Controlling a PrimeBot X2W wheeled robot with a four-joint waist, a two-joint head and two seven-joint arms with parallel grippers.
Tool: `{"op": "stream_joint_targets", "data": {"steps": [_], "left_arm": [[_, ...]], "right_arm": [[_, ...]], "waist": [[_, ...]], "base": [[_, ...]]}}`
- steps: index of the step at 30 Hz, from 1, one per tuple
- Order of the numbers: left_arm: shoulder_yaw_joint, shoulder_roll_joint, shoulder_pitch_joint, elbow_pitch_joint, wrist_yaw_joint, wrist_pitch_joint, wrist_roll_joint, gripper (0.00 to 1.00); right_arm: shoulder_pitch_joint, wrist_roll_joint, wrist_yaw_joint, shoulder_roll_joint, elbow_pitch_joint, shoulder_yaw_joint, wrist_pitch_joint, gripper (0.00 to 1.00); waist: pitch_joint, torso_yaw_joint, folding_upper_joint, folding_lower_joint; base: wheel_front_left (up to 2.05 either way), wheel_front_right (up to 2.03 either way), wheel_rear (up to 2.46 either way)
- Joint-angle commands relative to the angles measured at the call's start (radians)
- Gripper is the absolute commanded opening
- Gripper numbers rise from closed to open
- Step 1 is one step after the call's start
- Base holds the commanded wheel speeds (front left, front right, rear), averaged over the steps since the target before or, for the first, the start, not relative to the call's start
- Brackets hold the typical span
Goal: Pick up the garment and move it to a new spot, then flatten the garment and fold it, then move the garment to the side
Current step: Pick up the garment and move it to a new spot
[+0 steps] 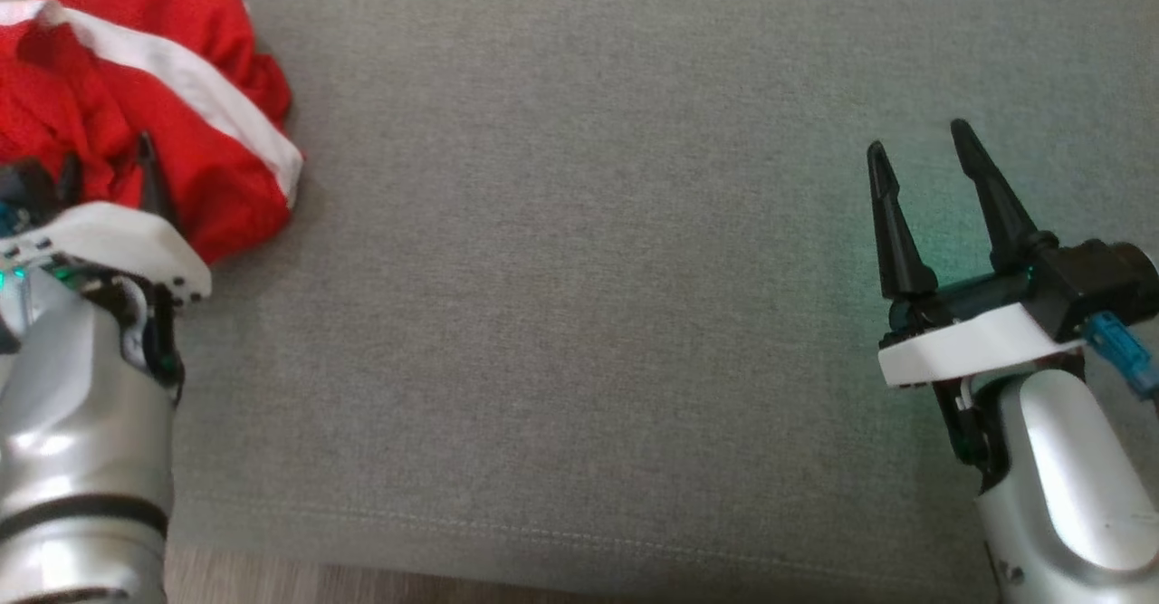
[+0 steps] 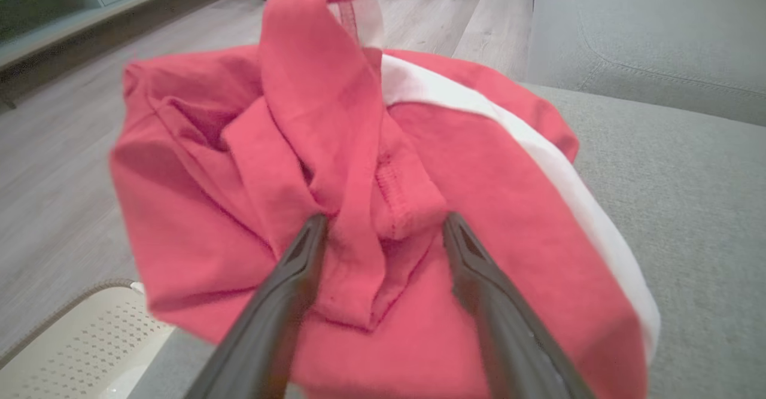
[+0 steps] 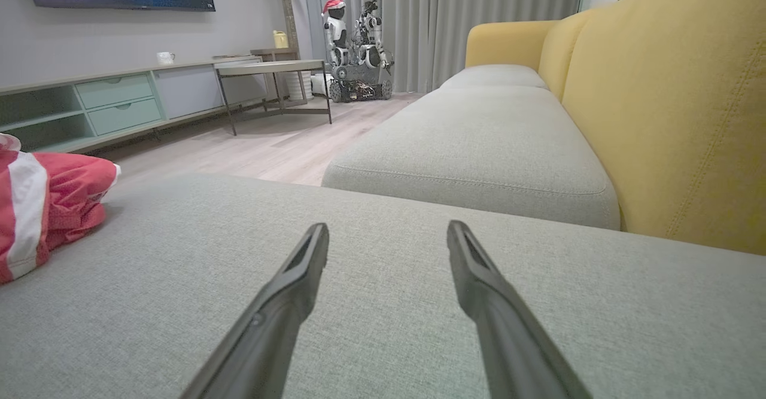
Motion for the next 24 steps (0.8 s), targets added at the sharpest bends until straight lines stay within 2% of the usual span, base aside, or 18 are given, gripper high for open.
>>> {"op": "stream_joint_targets", "data": {"steps": [1,2,8,15,16,24], "left_arm": [[0.035,0.065,-0.049,0.005,-0.001,-0.004,-0.009,0.36],[0.036,0.07,-0.064,0.025,-0.005,-0.005,-0.013,0.0],[0.031,0.092,-0.103,0.024,0.001,-0.014,-0.007,0.0],[0.05,0.104,-0.028,-0.282,0.019,-0.015,0.013,0.0],[0.05,0.104,-0.028,-0.282,0.019,-0.015,0.013,0.0],[0.047,0.06,0.165,-0.583,0.007,-0.015,0.019,0.0]], "right_arm": [[-0.026,-0.004,-0.001,-0.008,-0.034,0.023,-0.002,1.0],[-0.027,-0.005,-0.001,-0.008,-0.032,0.023,-0.003,1.0],[-0.027,-0.005,-0.001,0.002,-0.02,0.01,-0.015,1.0],[-0.01,0.003,-0.001,0.022,0.003,-0.007,-0.034,1.0],[-0.01,0.003,-0.001,0.022,0.003,-0.007,-0.034,1.0],[0.041,0.011,-0.001,0.052,0.032,-0.019,-0.052,1.0]], "waist": [[0.01,-0.009,0.0,-0.0002],[0.011,-0.011,0.0,-0.0002],[-0.008,-0.013,0.0,-0.0002],[-0.077,-0.016,0.0,-0.0002],[-0.077,-0.016,0.0,-0.0002],[-0.196,-0.042,0.0,-0.0002]], "base": [[0.0,0.0,0.0],[0.0,0.0,0.0],[0.0,0.0,0.0],[0.0,0.0,0.0],[0.0,0.0,0.0],[0.0,0.0,0.0]]}}
